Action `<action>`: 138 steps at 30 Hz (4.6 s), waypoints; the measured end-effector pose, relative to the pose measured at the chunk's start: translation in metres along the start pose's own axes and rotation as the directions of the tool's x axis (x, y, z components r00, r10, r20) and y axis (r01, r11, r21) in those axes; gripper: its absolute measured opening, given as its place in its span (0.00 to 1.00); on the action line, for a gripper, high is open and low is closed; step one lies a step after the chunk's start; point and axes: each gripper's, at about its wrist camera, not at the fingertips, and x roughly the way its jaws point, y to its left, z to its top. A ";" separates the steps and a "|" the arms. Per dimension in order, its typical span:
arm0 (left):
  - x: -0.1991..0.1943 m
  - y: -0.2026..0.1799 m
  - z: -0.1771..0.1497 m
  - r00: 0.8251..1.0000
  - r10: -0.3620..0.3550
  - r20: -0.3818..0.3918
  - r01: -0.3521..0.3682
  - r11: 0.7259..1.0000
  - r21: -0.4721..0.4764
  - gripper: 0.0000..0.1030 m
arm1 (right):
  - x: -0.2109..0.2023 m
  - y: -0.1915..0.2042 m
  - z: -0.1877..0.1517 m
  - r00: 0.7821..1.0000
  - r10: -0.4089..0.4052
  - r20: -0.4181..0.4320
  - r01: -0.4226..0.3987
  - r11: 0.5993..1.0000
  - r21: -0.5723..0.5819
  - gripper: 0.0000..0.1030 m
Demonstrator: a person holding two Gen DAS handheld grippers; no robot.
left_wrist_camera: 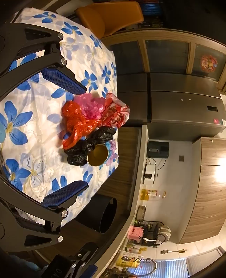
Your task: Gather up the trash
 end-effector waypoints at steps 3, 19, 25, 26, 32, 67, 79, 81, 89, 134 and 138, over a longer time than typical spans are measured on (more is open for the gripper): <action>0.000 0.000 0.000 1.000 0.002 0.002 -0.002 1.000 -0.001 0.95 | 0.000 0.000 0.000 1.000 0.001 -0.001 -0.001 1.000 0.000 0.95; -0.003 -0.004 -0.001 1.000 0.001 0.013 -0.001 1.000 -0.003 0.95 | -0.001 0.000 0.000 1.000 -0.001 -0.002 0.001 1.000 0.001 0.95; -0.003 -0.003 0.000 1.000 0.001 0.013 -0.001 1.000 -0.002 0.95 | -0.001 -0.001 0.000 1.000 0.001 -0.002 -0.001 1.000 0.003 0.95; -0.003 -0.003 0.001 1.000 0.001 0.012 -0.001 1.000 -0.003 0.95 | -0.001 0.000 0.000 1.000 0.001 -0.003 -0.001 1.000 0.002 0.95; -0.002 -0.003 0.001 1.000 -0.001 0.012 0.001 1.000 -0.003 0.95 | -0.002 0.000 -0.001 1.000 0.001 -0.001 -0.001 1.000 0.003 0.95; -0.001 -0.002 0.000 1.000 -0.003 0.011 0.003 1.000 -0.008 0.95 | -0.005 -0.001 0.002 1.000 0.001 0.004 -0.001 1.000 0.006 0.95; -0.002 -0.003 -0.001 1.000 -0.007 0.012 0.007 1.000 -0.009 0.95 | -0.007 -0.001 0.010 1.000 -0.003 0.007 0.003 1.000 0.008 0.95; -0.002 -0.004 -0.001 1.000 -0.008 0.012 0.008 1.000 -0.008 0.95 | -0.007 -0.001 0.010 1.000 -0.002 0.008 0.002 1.000 0.009 0.95; -0.002 -0.004 0.000 1.000 -0.009 0.012 0.009 1.000 -0.010 0.95 | -0.006 0.000 0.012 1.000 -0.002 0.011 0.002 1.000 0.007 0.95; 0.008 0.002 -0.003 1.000 0.001 0.017 0.000 1.000 -0.031 0.95 | 0.011 -0.002 0.005 1.000 0.015 0.007 -0.015 1.000 0.015 0.95; 0.019 0.012 -0.010 1.000 0.014 0.020 -0.013 0.999 -0.046 0.95 | 0.023 0.000 0.000 0.999 0.039 0.006 -0.039 0.999 0.014 0.95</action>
